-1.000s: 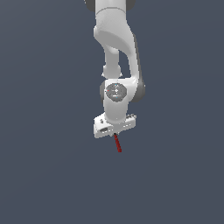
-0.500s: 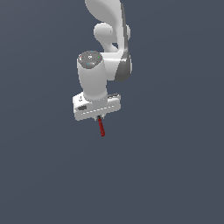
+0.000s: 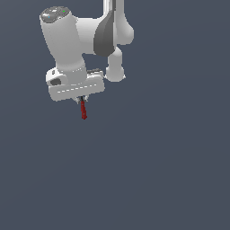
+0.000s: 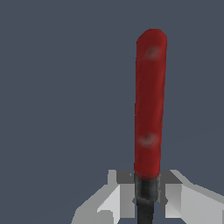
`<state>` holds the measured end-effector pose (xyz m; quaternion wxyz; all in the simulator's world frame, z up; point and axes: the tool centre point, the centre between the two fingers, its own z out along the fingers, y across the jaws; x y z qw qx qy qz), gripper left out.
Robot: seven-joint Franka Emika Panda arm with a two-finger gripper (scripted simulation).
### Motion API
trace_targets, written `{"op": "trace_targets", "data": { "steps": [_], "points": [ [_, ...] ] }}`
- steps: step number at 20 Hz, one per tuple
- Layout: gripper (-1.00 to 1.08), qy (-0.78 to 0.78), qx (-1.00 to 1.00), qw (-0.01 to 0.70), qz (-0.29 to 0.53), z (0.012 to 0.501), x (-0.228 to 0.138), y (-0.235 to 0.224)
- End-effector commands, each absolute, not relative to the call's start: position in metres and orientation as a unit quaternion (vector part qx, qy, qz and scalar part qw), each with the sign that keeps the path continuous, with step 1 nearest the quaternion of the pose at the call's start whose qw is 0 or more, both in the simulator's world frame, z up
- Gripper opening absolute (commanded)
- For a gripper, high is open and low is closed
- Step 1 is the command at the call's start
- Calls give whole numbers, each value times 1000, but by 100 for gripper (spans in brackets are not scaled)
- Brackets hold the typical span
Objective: Pick up the object and move it to a goal position.
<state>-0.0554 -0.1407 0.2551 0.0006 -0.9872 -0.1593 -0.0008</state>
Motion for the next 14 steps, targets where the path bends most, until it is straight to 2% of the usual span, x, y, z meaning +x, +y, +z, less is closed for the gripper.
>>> {"op": "trace_targets", "data": {
  "steps": [1,7,14],
  "points": [
    [-100,-160,-987,1,-1,277,-66,-159],
    [-100,-160,-987,1,-1,319,-83,-197],
    [-100,-160,-987,0,0,343,-92,-219]
  ]
}}
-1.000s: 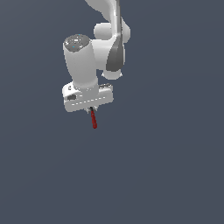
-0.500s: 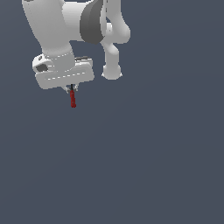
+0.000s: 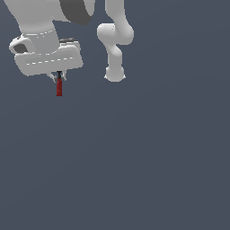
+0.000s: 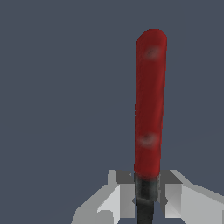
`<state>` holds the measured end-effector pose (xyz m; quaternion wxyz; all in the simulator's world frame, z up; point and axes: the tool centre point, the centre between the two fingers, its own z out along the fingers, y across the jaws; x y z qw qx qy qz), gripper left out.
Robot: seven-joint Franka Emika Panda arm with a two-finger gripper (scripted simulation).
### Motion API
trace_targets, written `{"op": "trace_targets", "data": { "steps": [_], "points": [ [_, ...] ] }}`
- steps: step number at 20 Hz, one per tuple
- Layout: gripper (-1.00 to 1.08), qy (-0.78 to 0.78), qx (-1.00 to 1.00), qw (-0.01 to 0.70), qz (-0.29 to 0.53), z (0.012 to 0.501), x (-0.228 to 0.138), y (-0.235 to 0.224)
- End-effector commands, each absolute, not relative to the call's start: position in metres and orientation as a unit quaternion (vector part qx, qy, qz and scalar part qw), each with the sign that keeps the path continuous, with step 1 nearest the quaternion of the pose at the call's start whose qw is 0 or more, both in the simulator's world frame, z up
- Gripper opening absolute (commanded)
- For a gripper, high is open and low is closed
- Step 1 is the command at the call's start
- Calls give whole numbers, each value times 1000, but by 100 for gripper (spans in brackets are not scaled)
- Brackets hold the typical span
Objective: Pick up the object and move it to a goal position.
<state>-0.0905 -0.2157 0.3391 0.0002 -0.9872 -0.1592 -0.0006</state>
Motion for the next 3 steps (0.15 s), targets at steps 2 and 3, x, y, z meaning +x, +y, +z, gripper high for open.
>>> {"op": "trace_targets", "data": {
  "steps": [2,3],
  "points": [
    [-100,-160,-987,0,0,345,-93,-221],
    [-100,-160,-987,0,0,345,-93,-221]
  ]
}}
